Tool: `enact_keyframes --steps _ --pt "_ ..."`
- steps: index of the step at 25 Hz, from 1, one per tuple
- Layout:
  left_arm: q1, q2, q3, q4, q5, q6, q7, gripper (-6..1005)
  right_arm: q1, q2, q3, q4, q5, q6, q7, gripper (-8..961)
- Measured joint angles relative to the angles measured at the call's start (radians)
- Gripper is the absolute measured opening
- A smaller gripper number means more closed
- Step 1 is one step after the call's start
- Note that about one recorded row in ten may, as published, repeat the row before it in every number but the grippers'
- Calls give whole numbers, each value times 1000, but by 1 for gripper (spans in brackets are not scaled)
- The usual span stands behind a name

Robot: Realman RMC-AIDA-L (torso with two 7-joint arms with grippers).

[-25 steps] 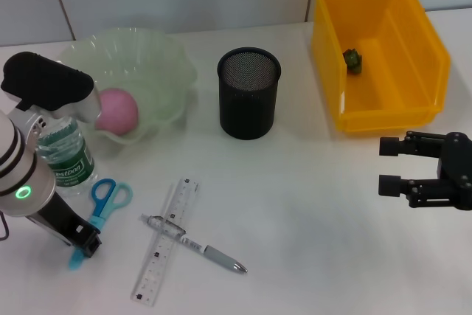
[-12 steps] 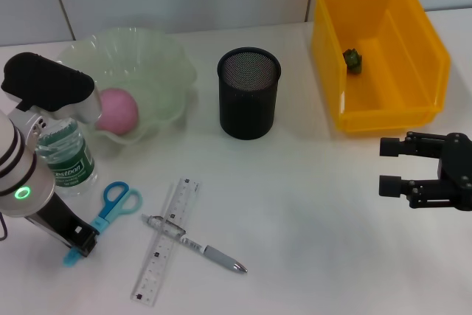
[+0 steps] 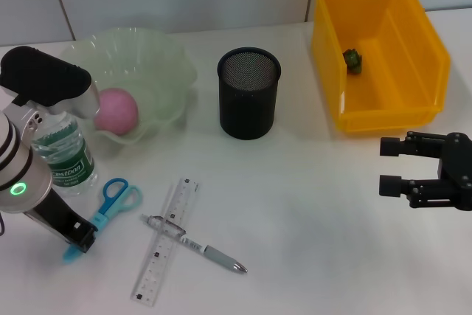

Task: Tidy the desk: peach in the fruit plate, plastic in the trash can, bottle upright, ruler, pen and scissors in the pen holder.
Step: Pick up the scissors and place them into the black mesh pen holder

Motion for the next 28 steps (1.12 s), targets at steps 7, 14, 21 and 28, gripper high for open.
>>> enact_keyframes --steps 7,14,21,28 --pt "-3 2 -68 20 -95 38 62 207 2 0 0 0 1 0 6 805" --pt "1 6 -176 77 -256 91 137 208 2 0 0 0 1 0 8 804" --pt "4 8 -233 138 -355 111 176 208 7 0 0 0 1 0 11 804" --pt "12 6 -282 178 -519 53 249 207 9 0 3 0 1 0 11 804"
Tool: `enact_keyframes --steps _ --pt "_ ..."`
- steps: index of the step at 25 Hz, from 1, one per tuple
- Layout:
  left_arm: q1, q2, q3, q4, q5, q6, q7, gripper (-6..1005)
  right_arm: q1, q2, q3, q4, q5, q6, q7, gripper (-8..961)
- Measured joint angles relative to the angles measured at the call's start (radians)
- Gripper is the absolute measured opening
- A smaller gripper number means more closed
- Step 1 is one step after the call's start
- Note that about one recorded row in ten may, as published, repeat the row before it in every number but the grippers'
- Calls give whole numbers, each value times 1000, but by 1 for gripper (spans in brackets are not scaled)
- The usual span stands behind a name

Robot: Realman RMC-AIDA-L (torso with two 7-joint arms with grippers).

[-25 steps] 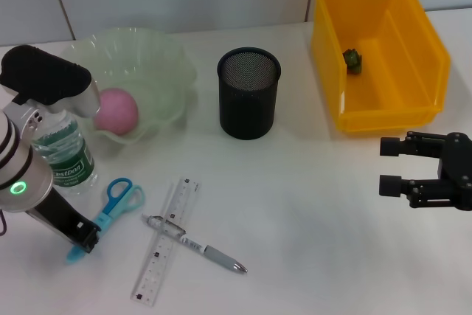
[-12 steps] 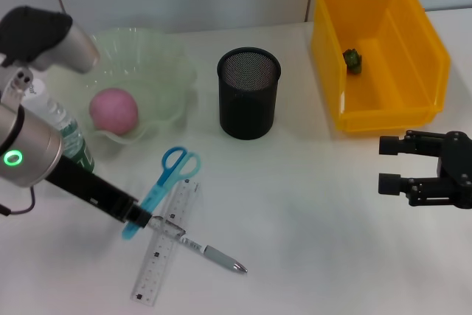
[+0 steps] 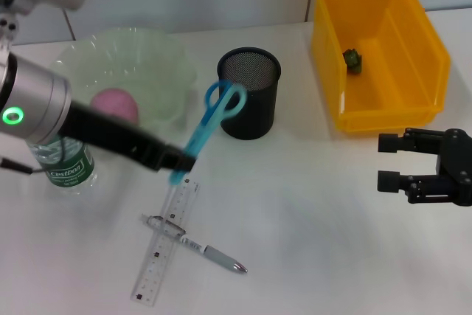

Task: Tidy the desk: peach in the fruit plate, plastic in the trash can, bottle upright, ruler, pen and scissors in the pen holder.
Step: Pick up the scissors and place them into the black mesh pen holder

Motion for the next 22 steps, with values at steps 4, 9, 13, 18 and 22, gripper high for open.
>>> enact_keyframes --steps 4,9,13,18,22 --pt "2 -2 4 2 -72 -70 44 207 3 1 0 0 0 0 0 804" --pt "5 -4 27 -7 -162 -194 120 207 4 1 0 0 0 0 1 804" --pt "13 -4 55 -9 -196 -270 157 208 6 2 0 0 0 1 1 804" --pt "39 -5 153 -47 -318 -478 298 208 13 2 9 8 0 1 1 804" --pt "19 -7 213 -255 -527 -669 509 209 15 2 9 11 0 1 1 804"
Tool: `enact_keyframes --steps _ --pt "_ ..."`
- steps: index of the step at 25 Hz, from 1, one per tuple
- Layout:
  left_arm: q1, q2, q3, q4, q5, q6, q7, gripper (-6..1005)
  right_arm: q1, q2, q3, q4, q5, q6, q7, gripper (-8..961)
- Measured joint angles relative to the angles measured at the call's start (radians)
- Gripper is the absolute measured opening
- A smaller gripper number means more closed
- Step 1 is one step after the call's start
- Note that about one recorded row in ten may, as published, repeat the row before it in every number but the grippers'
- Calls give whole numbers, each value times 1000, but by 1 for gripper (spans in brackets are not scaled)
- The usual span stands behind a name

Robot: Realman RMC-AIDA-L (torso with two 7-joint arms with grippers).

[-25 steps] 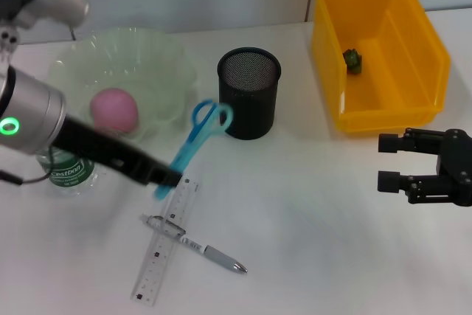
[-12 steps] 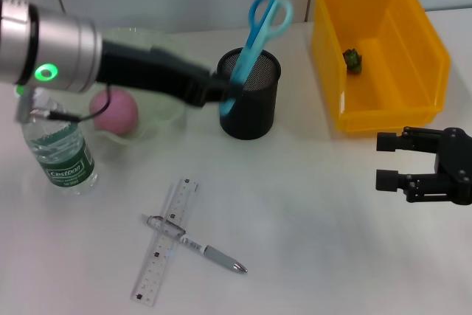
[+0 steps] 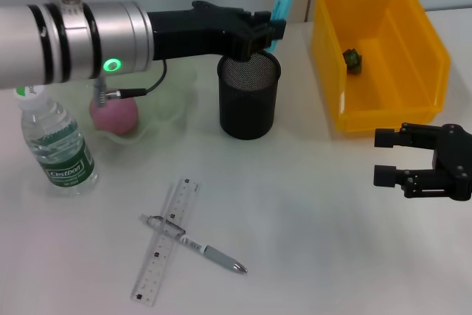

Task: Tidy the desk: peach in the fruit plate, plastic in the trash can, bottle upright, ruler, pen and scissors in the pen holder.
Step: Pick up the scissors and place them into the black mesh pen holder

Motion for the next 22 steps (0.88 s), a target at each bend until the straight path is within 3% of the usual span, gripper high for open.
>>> enact_keyframes --steps 2,9,17,22 --pt "-14 -2 25 -84 -101 -72 101 212 0 0 0 0 0 0 0 804" --pt "-31 -2 147 -193 -298 -276 301 221 3 0 0 0 1 -1 0 804" --pt "-34 -4 322 -236 -470 -497 444 232 6 0 0 0 2 0 0 804" --pt "-31 -4 398 -238 -509 -610 453 238 14 0 0 0 2 0 0 804"
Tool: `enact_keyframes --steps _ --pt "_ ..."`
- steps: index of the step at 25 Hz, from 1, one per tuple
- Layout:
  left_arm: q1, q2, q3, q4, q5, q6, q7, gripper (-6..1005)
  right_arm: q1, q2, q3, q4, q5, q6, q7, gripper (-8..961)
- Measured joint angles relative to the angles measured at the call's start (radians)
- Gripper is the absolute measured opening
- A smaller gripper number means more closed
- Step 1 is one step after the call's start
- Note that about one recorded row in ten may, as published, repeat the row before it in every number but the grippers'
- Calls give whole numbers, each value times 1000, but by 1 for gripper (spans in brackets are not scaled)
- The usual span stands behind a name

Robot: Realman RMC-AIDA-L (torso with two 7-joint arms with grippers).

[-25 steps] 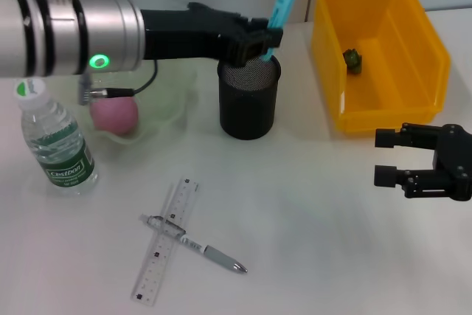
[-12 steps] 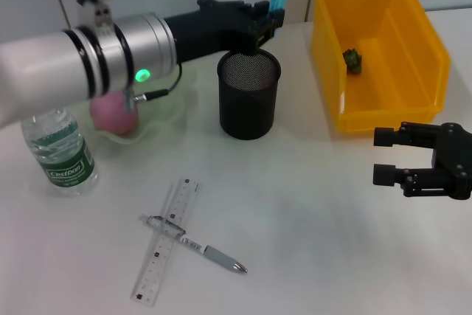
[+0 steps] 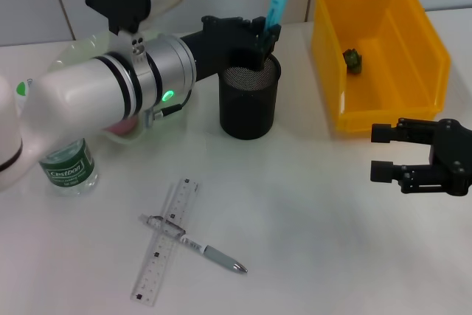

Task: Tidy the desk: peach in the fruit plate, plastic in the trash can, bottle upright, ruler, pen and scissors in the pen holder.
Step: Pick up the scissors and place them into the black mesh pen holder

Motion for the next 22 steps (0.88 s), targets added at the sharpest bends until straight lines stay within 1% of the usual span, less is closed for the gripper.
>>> enact_keyframes --steps 5,6,12,13,22 --pt "5 0 21 -5 -13 -34 8 245 13 0 0 6 0 1 0 804" --pt "10 0 36 -15 -41 -45 34 246 16 0 0 8 0 2 0 804" --pt "15 0 43 -22 -64 -49 54 254 25 0 0 12 0 4 0 805" --pt "18 0 57 -47 -112 -50 95 255 25 0 0 15 0 5 0 805" --pt "19 0 73 -64 -123 -46 104 267 36 0 0 28 -1 7 0 805"
